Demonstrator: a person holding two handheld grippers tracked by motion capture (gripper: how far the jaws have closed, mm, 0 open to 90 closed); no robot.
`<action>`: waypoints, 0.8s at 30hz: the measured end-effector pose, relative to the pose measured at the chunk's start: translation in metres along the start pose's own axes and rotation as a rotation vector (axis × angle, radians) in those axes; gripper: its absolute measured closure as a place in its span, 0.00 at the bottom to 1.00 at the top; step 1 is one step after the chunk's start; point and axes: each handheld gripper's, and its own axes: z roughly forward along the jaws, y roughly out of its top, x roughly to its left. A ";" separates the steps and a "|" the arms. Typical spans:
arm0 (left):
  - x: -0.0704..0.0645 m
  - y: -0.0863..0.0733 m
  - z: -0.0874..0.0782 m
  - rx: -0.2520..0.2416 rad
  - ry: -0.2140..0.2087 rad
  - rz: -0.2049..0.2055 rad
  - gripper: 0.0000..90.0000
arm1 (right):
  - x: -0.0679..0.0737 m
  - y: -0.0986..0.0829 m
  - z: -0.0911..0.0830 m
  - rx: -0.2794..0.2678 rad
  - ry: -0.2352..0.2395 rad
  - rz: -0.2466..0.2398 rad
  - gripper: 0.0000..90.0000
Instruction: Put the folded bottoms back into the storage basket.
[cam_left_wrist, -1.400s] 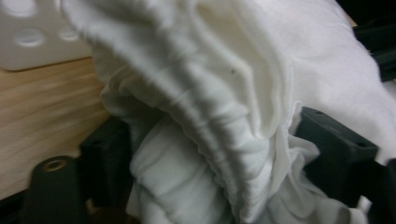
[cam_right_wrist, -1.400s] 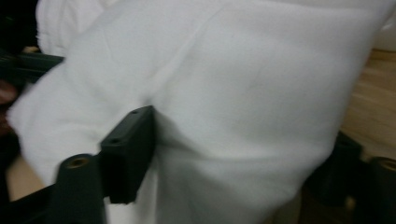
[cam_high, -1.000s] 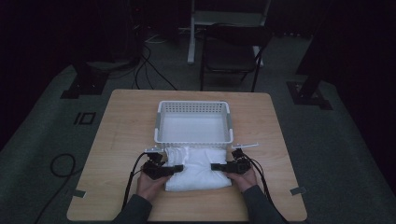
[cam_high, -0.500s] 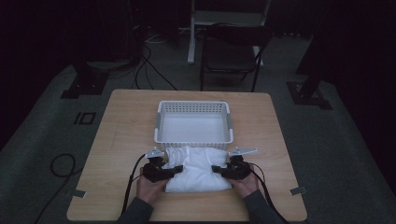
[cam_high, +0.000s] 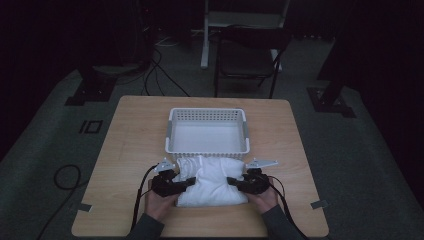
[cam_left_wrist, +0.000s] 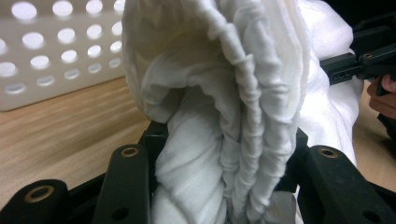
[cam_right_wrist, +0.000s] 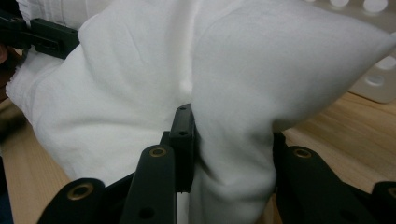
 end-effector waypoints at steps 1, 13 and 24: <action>0.000 0.000 -0.001 -0.004 -0.002 0.001 0.59 | 0.000 0.000 -0.001 -0.005 0.002 -0.001 0.76; -0.005 0.004 -0.009 -0.033 -0.007 0.008 0.59 | 0.006 0.005 -0.011 -0.033 0.006 -0.017 0.76; -0.010 0.008 -0.016 -0.051 -0.009 0.011 0.59 | 0.010 0.009 -0.017 -0.053 0.001 -0.034 0.76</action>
